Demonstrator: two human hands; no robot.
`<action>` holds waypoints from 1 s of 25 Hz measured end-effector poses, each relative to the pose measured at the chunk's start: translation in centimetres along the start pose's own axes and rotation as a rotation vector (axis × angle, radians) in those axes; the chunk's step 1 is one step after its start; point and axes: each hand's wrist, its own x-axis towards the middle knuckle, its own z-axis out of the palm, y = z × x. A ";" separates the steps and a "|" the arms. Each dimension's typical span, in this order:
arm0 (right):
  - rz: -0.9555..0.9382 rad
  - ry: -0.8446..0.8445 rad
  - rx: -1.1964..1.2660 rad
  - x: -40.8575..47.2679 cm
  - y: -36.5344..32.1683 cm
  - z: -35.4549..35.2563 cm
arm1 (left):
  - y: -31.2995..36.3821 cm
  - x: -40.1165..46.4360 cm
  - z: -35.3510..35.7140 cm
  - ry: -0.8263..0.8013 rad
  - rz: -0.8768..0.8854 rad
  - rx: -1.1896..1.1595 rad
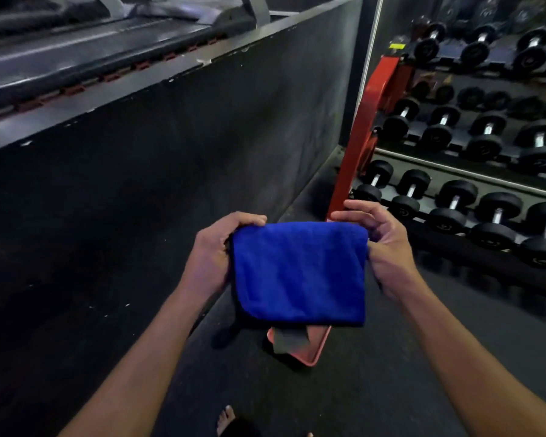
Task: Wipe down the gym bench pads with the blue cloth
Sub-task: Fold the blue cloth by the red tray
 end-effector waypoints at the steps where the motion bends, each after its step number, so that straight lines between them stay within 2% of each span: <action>1: -0.020 -0.006 -0.126 0.2 -0.2 -0.4 | -0.3 0.2 0.1 -0.014 -0.025 0.058; 3: -0.046 -0.079 -0.355 0.8 -0.2 -1.2 | -1.4 0.4 -0.1 -0.109 -0.081 0.145; 5: 0.024 -0.179 -0.423 1.1 0.1 -1.9 | -2.8 0.5 -0.6 -0.223 -0.141 0.150; 9: 0.211 -0.344 -0.268 1.4 1.8 -3.1 | -4.3 0.7 -1.1 -0.417 -0.134 0.142; 11: 0.280 -0.347 -0.185 1.4 3.5 -3.2 | -5.4 0.7 -1.1 -0.470 -0.156 0.101; 13: 0.364 -0.300 -0.123 0.8 5.9 -3.0 | -6.8 0.3 -0.8 -0.502 -0.254 -0.009; 15: 0.540 -0.179 0.038 -0.4 8.5 -2.0 | -7.7 -1.0 0.5 -0.447 -0.408 -0.242; 18: 0.788 0.049 0.168 -1.6 12.1 0.3 | -8.7 -4.1 4.4 -0.114 -0.718 -0.682; 20: 0.903 0.139 0.181 -1.6 14.1 1.6 | -10.0 -5.7 7.1 0.109 -0.919 -0.901; 22: 0.969 0.127 0.113 -1.4 15.0 2.6 | -11.4 -6.3 8.7 0.254 -1.144 -1.011; 23: 0.983 0.068 0.057 -1.2 15.4 2.7 | -12.2 -6.2 9.1 0.268 -1.218 -0.990; 25: 0.970 -0.040 -0.049 -0.3 16.1 3.0 | -13.8 -5.9 9.2 0.188 -1.281 -0.894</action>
